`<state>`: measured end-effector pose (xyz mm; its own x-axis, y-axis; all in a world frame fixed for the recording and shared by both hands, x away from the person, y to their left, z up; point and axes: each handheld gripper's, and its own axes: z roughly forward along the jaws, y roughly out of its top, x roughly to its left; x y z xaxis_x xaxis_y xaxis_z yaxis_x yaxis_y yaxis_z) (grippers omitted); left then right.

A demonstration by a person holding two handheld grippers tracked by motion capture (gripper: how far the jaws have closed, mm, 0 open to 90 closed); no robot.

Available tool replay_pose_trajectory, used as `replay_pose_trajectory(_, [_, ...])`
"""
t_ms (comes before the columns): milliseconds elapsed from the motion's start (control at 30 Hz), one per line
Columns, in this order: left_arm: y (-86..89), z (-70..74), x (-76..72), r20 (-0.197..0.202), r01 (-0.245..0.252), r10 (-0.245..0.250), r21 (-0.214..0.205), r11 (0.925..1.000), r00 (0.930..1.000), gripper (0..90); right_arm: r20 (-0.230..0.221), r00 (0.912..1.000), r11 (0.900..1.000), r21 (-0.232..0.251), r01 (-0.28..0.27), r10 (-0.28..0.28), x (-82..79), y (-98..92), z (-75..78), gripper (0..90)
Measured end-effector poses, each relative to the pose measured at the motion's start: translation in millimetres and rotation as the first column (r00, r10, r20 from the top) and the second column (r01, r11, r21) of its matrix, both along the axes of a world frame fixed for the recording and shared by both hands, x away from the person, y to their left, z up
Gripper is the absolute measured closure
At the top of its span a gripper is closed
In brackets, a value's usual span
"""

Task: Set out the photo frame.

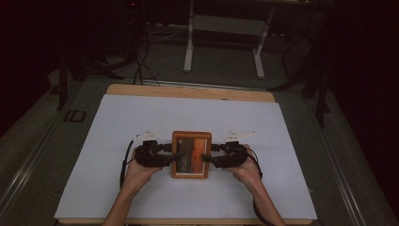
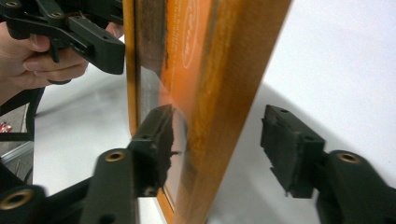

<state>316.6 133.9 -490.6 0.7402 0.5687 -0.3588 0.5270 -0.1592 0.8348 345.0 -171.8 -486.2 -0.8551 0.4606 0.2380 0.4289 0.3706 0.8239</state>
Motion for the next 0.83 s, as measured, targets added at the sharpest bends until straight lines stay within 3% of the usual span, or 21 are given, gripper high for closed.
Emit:
replay_pose_trajectory(167, [6.2,1.6,-3.2,0.014,-0.037,0.037,0.025,0.999,0.9992,40.5,0.012,0.9999,1.0,0.001,0.002,-0.002,-4.3,-6.7,4.8,37.7])
replay_pose_trajectory(433, [23.6,9.2,-9.9,0.033,-0.086,0.085,0.013,0.9962,0.9958,36.5,0.029,0.9988,0.9992,0.012,0.038,-0.038,-8.2,-21.6,14.1,36.6])
replay_pose_trajectory(533, [37.3,17.3,-17.0,0.07,-0.162,0.16,0.031,0.9862,0.9846,33.4,0.026,0.998,0.9983,0.015,0.057,-0.057,-9.1,-31.0,18.5,35.8])
replay_pose_trajectory(600, [39.3,18.3,-18.0,0.077,-0.177,0.174,0.041,0.9833,0.9818,31.7,0.027,0.9977,0.998,0.014,0.062,-0.063,-9.5,-33.4,19.7,35.7])
replay_pose_trajectory(667, [44.7,19.2,-20.7,0.086,-0.214,0.207,0.073,0.9742,0.9745,31.6,0.029,0.9968,0.9972,0.004,0.074,-0.074,-9.5,-41.4,22.4,35.6])
replay_pose_trajectory(700, [48.7,17.5,-22.5,0.089,-0.247,0.237,0.114,0.9623,0.9673,31.1,0.027,0.9963,0.9967,-0.001,0.082,-0.082,-9.1,-44.3,22.6,35.5])
replay_pose_trajectory(767, [52.3,14.5,-23.5,0.088,-0.27,0.259,0.154,0.9504,0.9618,30.8,0.023,0.9947,0.9948,-0.02,0.1,-0.1,-7.7,-50.0,22.2,35.4])
replay_pose_trajectory(800, [52.3,14.5,-23.5,0.088,-0.27,0.259,0.154,0.9504,0.9618,30.8,0.023,0.9947,0.9948,-0.02,0.1,-0.1,-7.7,-50.0,22.2,35.4])
replay_pose_trajectory(833, [54.7,11.4,-24.0,0.079,-0.292,0.282,0.182,0.9388,0.956,30.8,0.021,0.9936,0.9933,-0.03,0.112,-0.111,-7.1,-52.2,21.8,35.3])
